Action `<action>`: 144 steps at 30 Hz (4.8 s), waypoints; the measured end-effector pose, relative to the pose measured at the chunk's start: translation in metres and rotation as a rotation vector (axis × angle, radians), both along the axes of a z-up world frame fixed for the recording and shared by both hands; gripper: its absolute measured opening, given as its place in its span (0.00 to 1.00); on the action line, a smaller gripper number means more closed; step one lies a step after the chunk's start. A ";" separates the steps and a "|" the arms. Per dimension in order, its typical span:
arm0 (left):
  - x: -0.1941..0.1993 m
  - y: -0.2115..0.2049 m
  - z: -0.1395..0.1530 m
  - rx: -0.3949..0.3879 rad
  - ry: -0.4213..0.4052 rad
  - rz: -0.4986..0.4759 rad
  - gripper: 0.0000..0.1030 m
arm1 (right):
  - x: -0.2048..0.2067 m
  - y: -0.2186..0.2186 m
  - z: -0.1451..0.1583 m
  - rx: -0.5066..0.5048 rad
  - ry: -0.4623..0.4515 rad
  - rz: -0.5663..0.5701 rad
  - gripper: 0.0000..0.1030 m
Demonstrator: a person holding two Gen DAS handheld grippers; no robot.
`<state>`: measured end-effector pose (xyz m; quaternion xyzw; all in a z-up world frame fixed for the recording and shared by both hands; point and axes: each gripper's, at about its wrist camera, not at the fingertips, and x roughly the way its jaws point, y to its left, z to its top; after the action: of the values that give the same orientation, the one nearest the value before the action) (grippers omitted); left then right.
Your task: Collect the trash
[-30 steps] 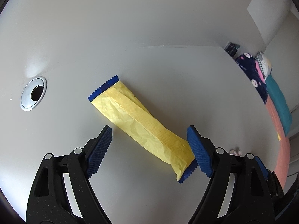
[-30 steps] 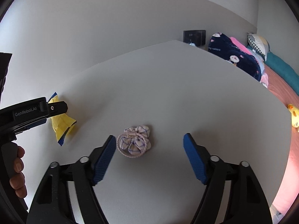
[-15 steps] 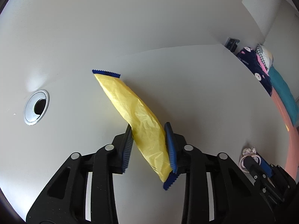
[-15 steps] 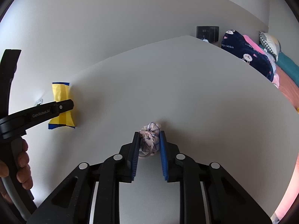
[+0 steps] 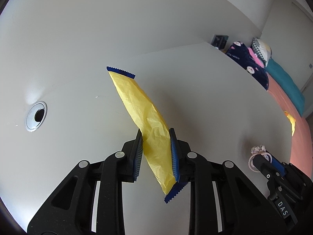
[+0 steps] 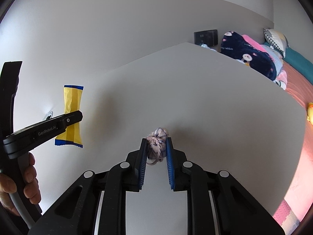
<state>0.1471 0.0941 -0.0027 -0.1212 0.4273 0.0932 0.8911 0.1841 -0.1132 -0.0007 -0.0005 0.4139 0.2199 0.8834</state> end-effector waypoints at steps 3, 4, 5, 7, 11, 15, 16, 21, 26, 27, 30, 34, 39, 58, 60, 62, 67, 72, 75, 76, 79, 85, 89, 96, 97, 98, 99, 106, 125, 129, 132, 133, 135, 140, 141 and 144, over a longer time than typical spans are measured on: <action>-0.008 -0.009 0.006 0.007 -0.008 -0.018 0.24 | -0.008 -0.009 0.004 0.006 -0.008 -0.013 0.20; -0.013 -0.012 0.009 0.008 -0.012 -0.026 0.24 | -0.012 -0.012 0.007 0.008 -0.012 -0.017 0.20; -0.014 -0.016 0.010 0.010 -0.014 -0.030 0.24 | -0.014 -0.014 0.008 0.009 -0.014 -0.020 0.20; -0.019 -0.022 0.012 0.011 -0.017 -0.041 0.24 | -0.021 -0.020 0.012 0.011 -0.024 -0.029 0.20; -0.028 -0.037 0.017 0.010 -0.026 -0.070 0.24 | -0.037 -0.032 0.022 0.017 -0.040 -0.049 0.20; -0.037 -0.051 0.021 0.006 -0.035 -0.099 0.24 | -0.051 -0.043 0.029 0.021 -0.055 -0.071 0.20; -0.039 -0.055 0.022 0.007 -0.037 -0.106 0.24 | -0.054 -0.046 0.030 0.021 -0.058 -0.075 0.20; -0.051 -0.074 0.025 0.007 -0.045 -0.145 0.24 | -0.071 -0.061 0.036 0.023 -0.074 -0.101 0.20; -0.056 -0.097 0.027 0.015 -0.048 -0.192 0.24 | -0.086 -0.077 0.039 0.027 -0.085 -0.129 0.20; -0.058 -0.102 0.027 0.018 -0.049 -0.204 0.24 | -0.089 -0.081 0.039 0.030 -0.087 -0.136 0.20; -0.063 -0.116 0.027 0.022 -0.051 -0.233 0.24 | -0.099 -0.092 0.040 0.032 -0.090 -0.157 0.20; -0.069 -0.135 0.026 0.023 -0.056 -0.275 0.24 | -0.112 -0.109 0.039 0.034 -0.095 -0.187 0.20; -0.078 -0.156 0.026 0.025 -0.063 -0.323 0.24 | -0.129 -0.132 0.038 0.033 -0.102 -0.230 0.20; -0.108 -0.244 0.016 0.028 -0.049 -0.531 0.24 | -0.188 -0.222 0.031 0.017 -0.106 -0.416 0.20; -0.110 -0.251 0.014 0.031 -0.042 -0.552 0.24 | -0.191 -0.230 0.031 0.016 -0.104 -0.437 0.20; -0.112 -0.258 0.011 0.038 -0.022 -0.580 0.25 | -0.193 -0.238 0.030 0.010 -0.097 -0.462 0.21; -0.114 -0.268 0.006 0.085 -0.001 -0.597 0.91 | -0.195 -0.252 0.033 -0.035 -0.124 -0.584 0.74; -0.113 -0.267 0.010 0.097 -0.016 -0.586 0.91 | -0.194 -0.264 0.033 -0.027 -0.129 -0.613 0.74; -0.114 -0.267 0.010 0.094 -0.017 -0.585 0.91 | -0.195 -0.267 0.032 -0.022 -0.131 -0.617 0.74; -0.114 -0.267 0.010 0.093 -0.016 -0.585 0.91 | -0.195 -0.267 0.032 -0.022 -0.130 -0.618 0.74; -0.112 -0.267 0.009 0.091 -0.012 -0.581 0.91 | -0.194 -0.268 0.032 -0.020 -0.127 -0.617 0.74; -0.115 -0.266 0.009 0.089 -0.013 -0.580 0.91 | -0.195 -0.269 0.030 -0.020 -0.125 -0.613 0.74; -0.116 -0.268 0.010 0.098 -0.017 -0.583 0.91 | -0.195 -0.269 0.030 -0.019 -0.124 -0.614 0.74; -0.118 -0.267 0.011 0.102 -0.028 -0.573 0.91 | -0.194 -0.268 0.028 -0.022 -0.120 -0.613 0.74; -0.118 -0.266 0.011 0.100 -0.027 -0.568 0.91 | -0.194 -0.268 0.028 -0.022 -0.120 -0.614 0.74; -0.118 -0.266 0.011 0.097 -0.022 -0.565 0.91 | -0.194 -0.268 0.027 -0.023 -0.120 -0.614 0.74; -0.117 -0.265 0.011 0.092 -0.020 -0.565 0.91 | -0.194 -0.268 0.028 -0.020 -0.120 -0.614 0.74; -0.119 -0.265 0.013 0.104 -0.036 -0.567 0.91 | -0.194 -0.268 0.028 -0.021 -0.120 -0.614 0.74; -0.122 -0.268 0.015 0.122 -0.056 -0.581 0.94 | -0.194 -0.266 0.026 -0.023 -0.119 -0.618 0.74; -0.122 -0.268 0.016 0.117 -0.058 -0.586 0.94 | -0.196 -0.267 0.025 -0.025 -0.119 -0.617 0.74; -0.123 -0.268 0.015 0.116 -0.054 -0.587 0.94 | -0.196 -0.266 0.025 -0.025 -0.119 -0.618 0.74; -0.123 -0.267 0.015 0.114 -0.053 -0.586 0.94 | -0.196 -0.266 0.025 -0.025 -0.119 -0.618 0.74; -0.122 -0.268 0.015 0.113 -0.052 -0.584 0.94 | -0.196 -0.266 0.025 -0.024 -0.120 -0.618 0.74; -0.123 -0.268 0.015 0.120 -0.061 -0.587 0.94 | -0.197 -0.267 0.025 -0.025 -0.120 -0.618 0.74; -0.123 -0.268 0.015 0.121 -0.065 -0.586 0.94 | -0.197 -0.267 0.024 -0.025 -0.120 -0.618 0.74; -0.124 -0.268 0.016 0.117 -0.076 -0.581 0.94 | -0.197 -0.267 0.025 -0.025 -0.120 -0.617 0.74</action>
<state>0.0230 -0.1742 0.0137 0.0546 0.4044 -0.1459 0.9012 -0.0132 -0.3800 0.0240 0.1011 0.3444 -0.0643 0.9311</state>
